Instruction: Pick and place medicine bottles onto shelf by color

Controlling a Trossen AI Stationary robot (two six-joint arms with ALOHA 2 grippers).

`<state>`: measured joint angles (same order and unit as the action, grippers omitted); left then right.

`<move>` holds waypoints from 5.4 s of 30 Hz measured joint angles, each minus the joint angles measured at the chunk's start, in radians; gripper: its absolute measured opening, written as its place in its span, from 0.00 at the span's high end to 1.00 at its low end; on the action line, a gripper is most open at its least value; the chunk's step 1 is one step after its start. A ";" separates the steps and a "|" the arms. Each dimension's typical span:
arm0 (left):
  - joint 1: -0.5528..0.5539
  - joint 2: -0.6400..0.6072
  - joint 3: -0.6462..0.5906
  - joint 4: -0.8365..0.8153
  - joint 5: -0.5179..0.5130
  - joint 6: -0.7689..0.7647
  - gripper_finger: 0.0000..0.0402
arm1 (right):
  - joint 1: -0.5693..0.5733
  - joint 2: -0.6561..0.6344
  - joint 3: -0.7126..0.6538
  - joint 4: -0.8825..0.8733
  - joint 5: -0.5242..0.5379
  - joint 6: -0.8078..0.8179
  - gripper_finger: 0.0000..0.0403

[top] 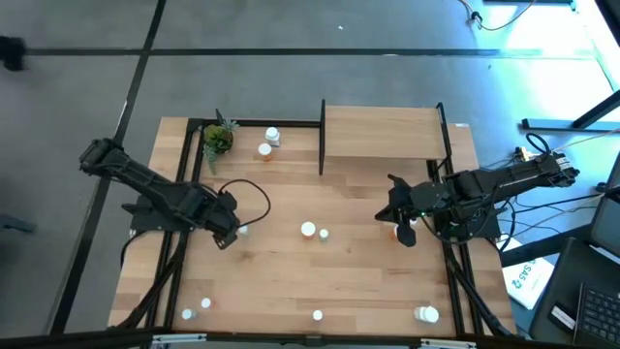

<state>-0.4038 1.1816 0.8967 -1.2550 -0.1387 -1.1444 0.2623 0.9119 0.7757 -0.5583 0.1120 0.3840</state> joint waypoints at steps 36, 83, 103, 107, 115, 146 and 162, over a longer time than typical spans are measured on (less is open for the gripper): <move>0.035 0.005 -0.138 0.115 -0.046 0.003 0.31 | 0.000 0.000 0.000 0.000 0.000 0.000 0.94; 0.035 0.097 0.172 -0.141 -0.085 -0.042 0.62 | 0.000 0.000 0.000 0.016 0.000 0.000 0.94; 0.259 0.351 0.587 -0.156 -0.092 0.546 0.62 | 0.000 0.000 0.000 0.016 0.000 0.000 0.94; 0.332 0.432 0.674 -0.125 -0.087 0.703 0.62 | 0.000 0.000 0.000 0.017 -0.008 -0.006 0.94; 0.439 0.570 0.772 -0.031 -0.043 0.922 0.62 | 0.001 -0.011 0.000 0.116 -0.016 -0.081 0.94; 0.480 0.827 0.775 0.188 0.022 1.050 0.61 | 0.003 -0.044 0.000 0.188 0.206 -0.360 0.94; 0.480 0.835 0.775 0.201 0.033 1.048 0.61 | 0.003 -0.044 0.000 0.180 0.236 -0.336 0.94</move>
<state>0.0765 2.0167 1.6714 -1.0536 -0.1055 -0.0960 0.2657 0.8680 0.7757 -0.3781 0.3477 0.0475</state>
